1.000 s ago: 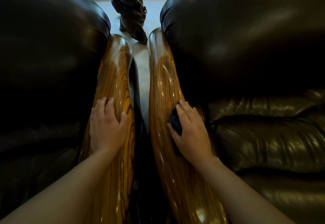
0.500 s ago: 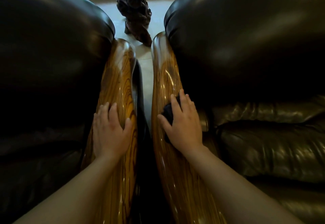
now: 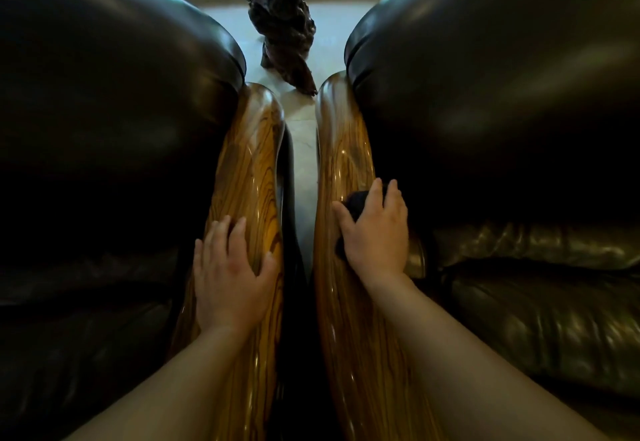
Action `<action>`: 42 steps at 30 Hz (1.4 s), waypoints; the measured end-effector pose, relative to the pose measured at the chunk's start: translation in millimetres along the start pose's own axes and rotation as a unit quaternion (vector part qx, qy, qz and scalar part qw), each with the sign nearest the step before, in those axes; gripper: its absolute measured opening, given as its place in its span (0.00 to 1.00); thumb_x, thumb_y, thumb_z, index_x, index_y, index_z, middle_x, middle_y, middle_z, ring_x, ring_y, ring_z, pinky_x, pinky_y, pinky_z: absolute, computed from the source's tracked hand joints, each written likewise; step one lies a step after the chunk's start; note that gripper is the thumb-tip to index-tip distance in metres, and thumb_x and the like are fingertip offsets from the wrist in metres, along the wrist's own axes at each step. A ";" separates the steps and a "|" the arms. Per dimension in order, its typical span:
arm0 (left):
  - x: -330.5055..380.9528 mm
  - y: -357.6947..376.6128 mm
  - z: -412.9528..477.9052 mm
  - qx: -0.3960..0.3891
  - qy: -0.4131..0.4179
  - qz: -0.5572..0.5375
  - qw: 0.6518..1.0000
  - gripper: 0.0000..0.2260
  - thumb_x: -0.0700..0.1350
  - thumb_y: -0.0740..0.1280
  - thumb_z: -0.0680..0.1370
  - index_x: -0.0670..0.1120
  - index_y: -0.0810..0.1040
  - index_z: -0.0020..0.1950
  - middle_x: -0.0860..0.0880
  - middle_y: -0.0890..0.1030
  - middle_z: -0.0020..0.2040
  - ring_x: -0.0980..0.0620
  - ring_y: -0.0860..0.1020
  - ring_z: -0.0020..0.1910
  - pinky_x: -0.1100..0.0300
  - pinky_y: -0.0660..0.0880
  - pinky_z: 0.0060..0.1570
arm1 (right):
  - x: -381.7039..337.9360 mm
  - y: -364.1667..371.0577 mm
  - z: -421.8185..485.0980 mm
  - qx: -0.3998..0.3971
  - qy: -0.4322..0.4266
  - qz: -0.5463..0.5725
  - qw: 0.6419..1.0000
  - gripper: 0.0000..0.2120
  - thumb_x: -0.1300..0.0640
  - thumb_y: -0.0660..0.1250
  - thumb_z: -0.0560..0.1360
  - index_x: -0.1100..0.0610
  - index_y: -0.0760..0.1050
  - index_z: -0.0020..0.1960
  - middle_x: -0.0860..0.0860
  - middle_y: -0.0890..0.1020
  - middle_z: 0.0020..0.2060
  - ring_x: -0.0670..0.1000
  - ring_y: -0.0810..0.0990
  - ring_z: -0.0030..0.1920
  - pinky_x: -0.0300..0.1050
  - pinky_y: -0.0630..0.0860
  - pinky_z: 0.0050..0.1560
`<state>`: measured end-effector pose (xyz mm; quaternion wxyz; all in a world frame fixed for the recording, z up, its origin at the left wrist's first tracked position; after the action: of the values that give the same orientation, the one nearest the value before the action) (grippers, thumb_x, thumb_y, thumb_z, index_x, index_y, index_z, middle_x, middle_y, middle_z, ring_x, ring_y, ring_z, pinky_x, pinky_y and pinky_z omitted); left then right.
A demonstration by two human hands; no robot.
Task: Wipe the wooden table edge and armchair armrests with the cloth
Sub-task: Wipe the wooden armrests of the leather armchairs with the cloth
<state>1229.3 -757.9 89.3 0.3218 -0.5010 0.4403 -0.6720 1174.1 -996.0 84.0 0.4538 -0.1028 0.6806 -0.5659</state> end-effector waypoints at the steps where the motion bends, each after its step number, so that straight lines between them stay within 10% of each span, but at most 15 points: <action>1: -0.2 0.3 0.1 -0.002 0.000 0.000 1.000 0.29 0.59 0.59 0.78 0.51 0.59 0.76 0.45 0.61 0.77 0.46 0.55 0.78 0.46 0.49 0.76 | -6.3 1.0 -0.7 0.006 -0.004 -0.013 1.000 0.40 0.31 0.53 0.77 0.56 0.55 0.79 0.59 0.57 0.79 0.59 0.56 0.79 0.56 0.60 0.76; 7: 4.7 -2.4 1.1 -0.009 0.002 0.012 1.000 0.29 0.57 0.61 0.78 0.49 0.59 0.76 0.44 0.60 0.78 0.47 0.54 0.78 0.45 0.50 0.77 | 11.6 1.4 -76.0 -0.027 -0.157 -0.074 0.984 0.39 0.29 0.46 0.79 0.54 0.53 0.80 0.53 0.53 0.81 0.52 0.48 0.80 0.51 0.52 0.75; 14: 8.6 6.8 6.0 -0.047 0.006 0.076 0.996 0.36 0.63 0.59 0.77 0.44 0.52 0.77 0.41 0.54 0.79 0.45 0.49 0.79 0.45 0.45 0.77 | 0.9 -5.3 -11.7 0.002 0.017 -0.001 1.000 0.39 0.36 0.55 0.79 0.60 0.52 0.79 0.60 0.57 0.79 0.59 0.55 0.79 0.55 0.59 0.77; 21: 18.8 12.8 55.1 -0.024 -0.006 0.070 0.997 0.37 0.64 0.54 0.77 0.47 0.47 0.79 0.43 0.51 0.80 0.46 0.48 0.79 0.44 0.46 0.77 | -4.7 -7.3 -60.6 -0.057 -0.232 -0.012 0.971 0.32 0.42 0.64 0.77 0.52 0.62 0.77 0.51 0.63 0.77 0.52 0.58 0.78 0.53 0.58 0.76; 27: 16.1 13.4 58.5 -0.021 -0.005 0.071 0.997 0.37 0.66 0.53 0.75 0.47 0.51 0.78 0.43 0.55 0.80 0.46 0.50 0.79 0.45 0.47 0.77 | -7.0 -37.1 6.2 -0.098 -0.117 0.109 0.982 0.26 0.42 0.70 0.72 0.47 0.67 0.66 0.43 0.73 0.58 0.43 0.75 0.55 0.35 0.74 0.47; 32: 16.9 10.5 57.2 -0.028 -0.010 0.062 0.998 0.35 0.63 0.58 0.77 0.47 0.53 0.78 0.44 0.56 0.80 0.46 0.51 0.79 0.45 0.48 0.77 | -2.5 -29.9 -8.3 -0.025 -0.073 0.031 0.997 0.38 0.31 0.62 0.72 0.50 0.62 0.74 0.49 0.56 0.78 0.53 0.57 0.77 0.56 0.65 0.72; 36: 18.4 9.0 58.8 -0.024 -0.008 0.063 0.998 0.35 0.61 0.60 0.77 0.46 0.55 0.78 0.43 0.58 0.79 0.45 0.53 0.79 0.44 0.50 0.77 | -3.4 -1.4 -31.6 -0.015 -0.161 -0.075 0.984 0.41 0.26 0.48 0.75 0.49 0.52 0.80 0.51 0.50 0.81 0.56 0.47 0.81 0.60 0.55 0.75; 42: 17.6 9.5 61.7 -0.029 -0.013 0.058 0.998 0.34 0.62 0.59 0.77 0.47 0.54 0.78 0.44 0.57 0.79 0.46 0.52 0.79 0.45 0.48 0.77 | -12.5 -1.0 46.2 -0.008 -0.050 0.006 0.999 0.43 0.29 0.51 0.75 0.54 0.49 0.80 0.56 0.50 0.80 0.59 0.50 0.80 0.57 0.58 0.77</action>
<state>1283.1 -793.8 94.3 0.3512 -0.4927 0.4831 -0.6328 1214.7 -1019.5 93.5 0.4895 -0.1306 0.6625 -0.5517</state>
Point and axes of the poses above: each hand's wrist, its own z-axis towards the middle knuckle, its own y-axis out of the palm, x = y × z, the point moved 8 cm from there along z, towards the middle knuckle
